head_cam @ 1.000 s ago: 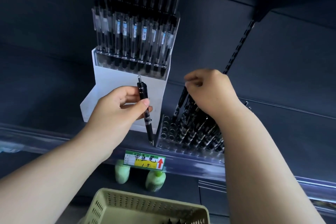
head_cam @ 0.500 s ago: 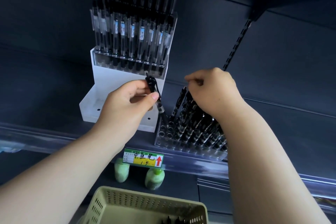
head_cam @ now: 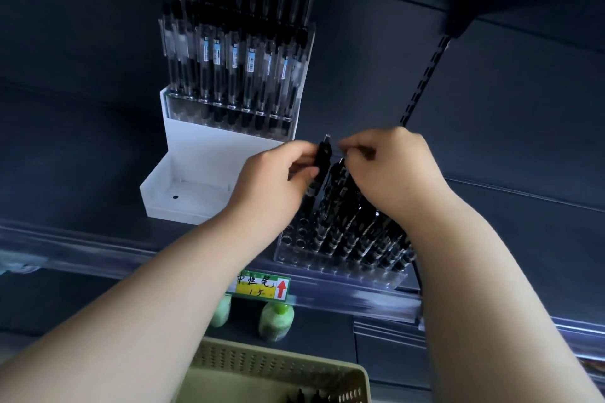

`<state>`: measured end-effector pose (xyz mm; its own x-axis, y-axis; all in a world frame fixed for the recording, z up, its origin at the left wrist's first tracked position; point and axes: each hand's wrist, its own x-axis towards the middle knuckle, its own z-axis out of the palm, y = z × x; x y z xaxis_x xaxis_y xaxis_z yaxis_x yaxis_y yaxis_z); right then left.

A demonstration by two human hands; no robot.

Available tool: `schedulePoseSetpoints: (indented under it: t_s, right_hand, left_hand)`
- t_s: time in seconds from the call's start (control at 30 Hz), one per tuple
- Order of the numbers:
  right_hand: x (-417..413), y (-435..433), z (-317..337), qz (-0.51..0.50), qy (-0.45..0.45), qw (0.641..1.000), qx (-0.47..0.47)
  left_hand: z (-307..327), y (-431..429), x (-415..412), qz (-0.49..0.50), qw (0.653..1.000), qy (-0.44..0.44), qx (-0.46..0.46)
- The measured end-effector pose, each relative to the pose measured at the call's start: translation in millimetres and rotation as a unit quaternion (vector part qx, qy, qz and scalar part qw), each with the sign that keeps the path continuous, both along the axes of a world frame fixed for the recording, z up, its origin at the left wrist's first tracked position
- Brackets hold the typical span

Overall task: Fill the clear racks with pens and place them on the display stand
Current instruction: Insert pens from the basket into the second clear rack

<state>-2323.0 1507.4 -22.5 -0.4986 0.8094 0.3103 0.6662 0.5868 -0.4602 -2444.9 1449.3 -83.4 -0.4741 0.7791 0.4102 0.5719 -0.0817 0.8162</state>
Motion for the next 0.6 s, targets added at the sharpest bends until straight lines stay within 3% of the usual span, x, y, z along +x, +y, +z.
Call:
schedulePoseSetpoints:
  t_s: [0.27,0.6]
  right_hand:
    - [4.5,4.4,0.7,-0.001,0.012,1.0,0.0]
    - [3.7,2.1,0.4,0.001,0.006,1.0,0.002]
  left_hand:
    - [1.6,3.1,-6.4,-0.012,0.999,-0.043,-0.016]
    - [-20.0,6.9,-1.2,-0.031,0.997,0.016,-0.074]
